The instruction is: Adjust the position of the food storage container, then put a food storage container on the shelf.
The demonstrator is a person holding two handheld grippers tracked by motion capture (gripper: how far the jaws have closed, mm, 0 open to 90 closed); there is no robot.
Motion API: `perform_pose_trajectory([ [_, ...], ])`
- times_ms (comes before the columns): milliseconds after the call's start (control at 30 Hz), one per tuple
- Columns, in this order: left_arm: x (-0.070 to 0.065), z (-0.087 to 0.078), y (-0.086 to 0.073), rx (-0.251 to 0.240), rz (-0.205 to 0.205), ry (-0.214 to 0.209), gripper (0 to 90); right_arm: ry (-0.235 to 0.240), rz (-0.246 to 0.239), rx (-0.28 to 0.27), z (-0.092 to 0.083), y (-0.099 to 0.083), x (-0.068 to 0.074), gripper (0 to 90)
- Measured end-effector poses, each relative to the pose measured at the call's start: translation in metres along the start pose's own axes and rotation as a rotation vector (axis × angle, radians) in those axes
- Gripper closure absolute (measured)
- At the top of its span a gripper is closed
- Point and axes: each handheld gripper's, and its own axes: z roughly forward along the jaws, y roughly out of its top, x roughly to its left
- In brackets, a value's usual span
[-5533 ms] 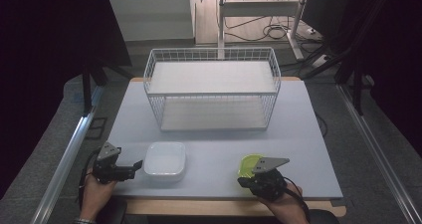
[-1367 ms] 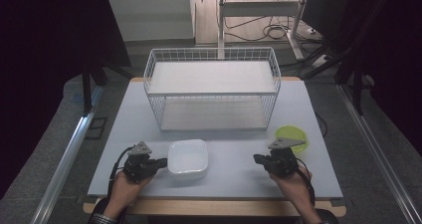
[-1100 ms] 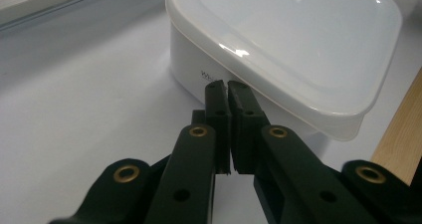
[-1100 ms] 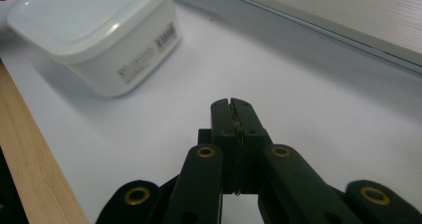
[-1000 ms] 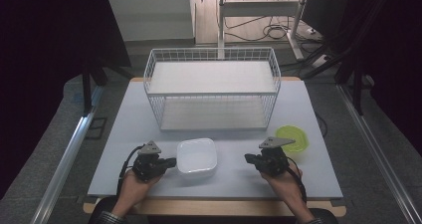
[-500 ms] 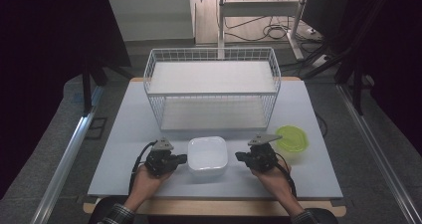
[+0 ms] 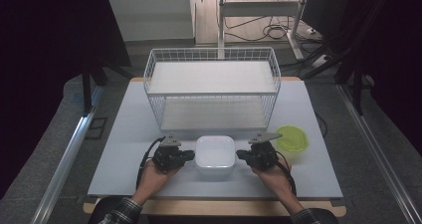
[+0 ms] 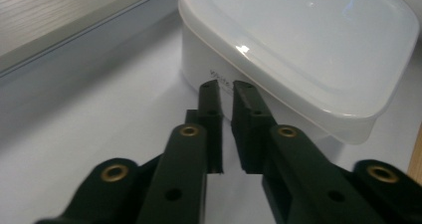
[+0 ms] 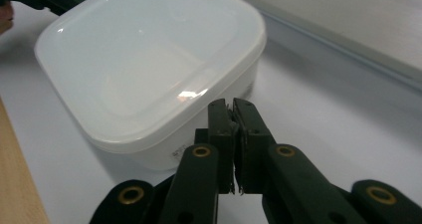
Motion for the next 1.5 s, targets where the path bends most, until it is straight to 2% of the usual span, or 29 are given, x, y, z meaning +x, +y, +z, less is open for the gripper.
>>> perform_pose_trajectory([
  [67,0.0,-0.003,-0.001,0.004,0.018,0.027,66.6,-0.011,-0.003,-0.009,-0.004,0.0,-0.001,82.3],
  [167,0.001,-0.005,-0.002,0.004,0.02,0.036,52.4,-0.018,0.002,-0.015,-0.006,-0.002,-0.003,77.2],
  [267,0.001,-0.007,-0.003,0.004,0.019,0.046,40.7,-0.023,0.011,-0.039,-0.011,-0.002,-0.004,64.7],
  [333,0.001,-0.01,-0.005,-0.002,0.027,0.054,35.1,-0.021,0.011,-0.048,-0.014,-0.003,-0.003,57.8],
  [367,0.001,-0.01,-0.005,-0.002,0.027,0.054,31.4,-0.021,0.011,-0.048,-0.014,-0.003,-0.003,57.8],
  [400,0.001,-0.011,-0.006,-0.006,0.023,0.054,31.4,-0.023,0.003,-0.051,-0.015,-0.003,-0.003,54.8],
  [467,0.002,-0.014,-0.009,-0.006,0.025,0.045,25.5,-0.021,-0.001,-0.049,-0.015,-0.004,-0.002,48.9],
  [500,0.002,-0.015,-0.01,-0.007,0.023,0.04,22.2,-0.019,-0.002,-0.045,-0.015,-0.005,-0.002,46.7],
  [533,0.001,-0.019,-0.012,-0.002,0.038,0.037,16.3,-0.02,-0.005,-0.038,-0.014,-0.007,-0.002,43.0],
  [633,0.001,-0.023,-0.012,-0.001,0.042,0.038,8.7,-0.014,-0.006,-0.037,-0.013,-0.008,-0.002,39.0],
  [833,0.003,-0.027,-0.012,-0.025,0.027,0.017,4.1,-0.012,-0.002,-0.05,-0.014,-0.009,-0.003,31.8],
  [1033,0.002,-0.025,-0.01,-0.037,0.043,-0.036,5.4,-0.021,0.014,-0.082,-0.014,-0.009,-0.005,22.4],
  [1167,0.001,-0.023,-0.009,-0.062,0.056,-0.034,4.0,-0.021,0.003,-0.09,-0.014,-0.008,-0.004,18.2],
  [1333,-0.002,-0.022,-0.001,-0.055,0.057,-0.049,4.7,-0.01,-0.003,-0.093,-0.014,-0.002,-0.004,11.5],
  [1433,-0.004,-0.021,0.006,-0.055,0.049,-0.049,4.9,0.001,0.01,-0.084,-0.014,-0.001,-0.004,10.5],
  [1500,-0.003,-0.02,0.011,-0.072,0.028,-0.066,5.1,0.014,0.02,-0.073,-0.011,0.002,-0.002,7.5],
])
